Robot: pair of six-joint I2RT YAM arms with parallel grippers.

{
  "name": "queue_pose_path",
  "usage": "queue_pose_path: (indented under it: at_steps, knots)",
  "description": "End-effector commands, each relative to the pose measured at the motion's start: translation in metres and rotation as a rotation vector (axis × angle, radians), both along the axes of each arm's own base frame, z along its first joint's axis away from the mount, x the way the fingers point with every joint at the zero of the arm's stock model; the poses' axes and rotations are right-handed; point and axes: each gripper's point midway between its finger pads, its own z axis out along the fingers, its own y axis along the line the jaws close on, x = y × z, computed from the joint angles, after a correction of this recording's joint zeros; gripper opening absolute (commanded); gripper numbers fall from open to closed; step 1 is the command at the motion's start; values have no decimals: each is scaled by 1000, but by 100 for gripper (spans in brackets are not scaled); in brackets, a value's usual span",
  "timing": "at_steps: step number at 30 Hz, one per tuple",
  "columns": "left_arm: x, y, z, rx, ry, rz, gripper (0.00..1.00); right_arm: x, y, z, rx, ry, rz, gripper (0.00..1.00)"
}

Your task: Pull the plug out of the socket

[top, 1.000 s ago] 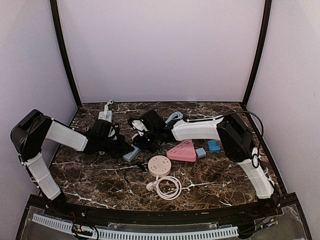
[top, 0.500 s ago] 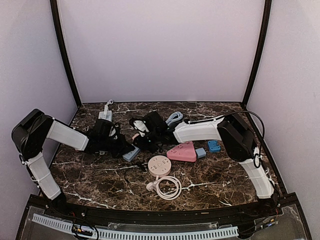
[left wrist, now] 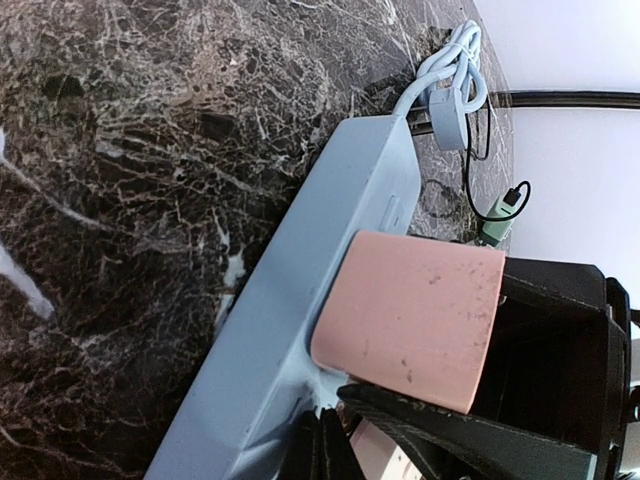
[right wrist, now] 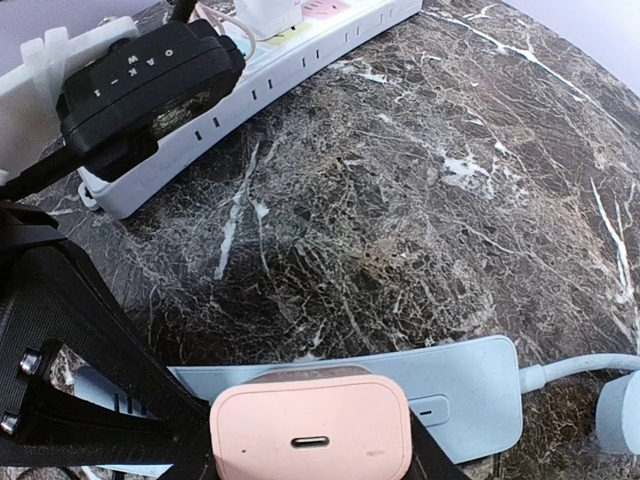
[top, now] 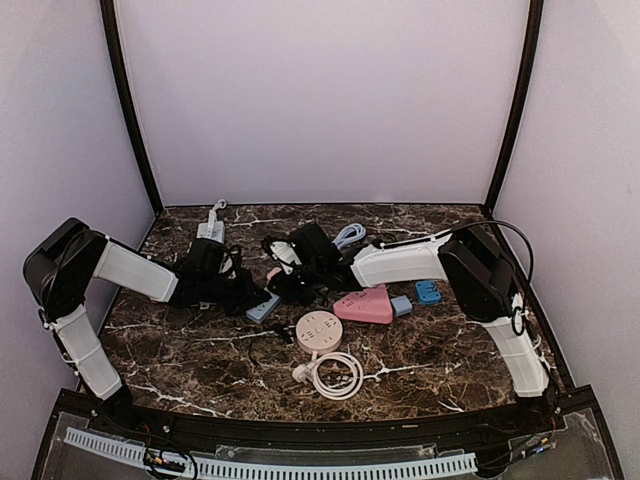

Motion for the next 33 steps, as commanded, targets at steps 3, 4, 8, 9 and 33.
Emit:
queue_pose_path:
  at_steps: [3,4,8,9,33]
  knots:
    - [-54,52,-85,258,279,76,0,9,14,93,191,-125,-3,22]
    - [-54,53,-85,258,279,75,0,11,13,93,193,-129,-9,22]
    - [-53,52,-84,256,277,74,0,17,5,103,239,-109,-23,22]
    - [-54,52,-85,257,278,74,0,17,5,105,246,-103,-20,22]
    - [-53,51,-88,253,283,73,0,4,9,116,254,-131,4,17]
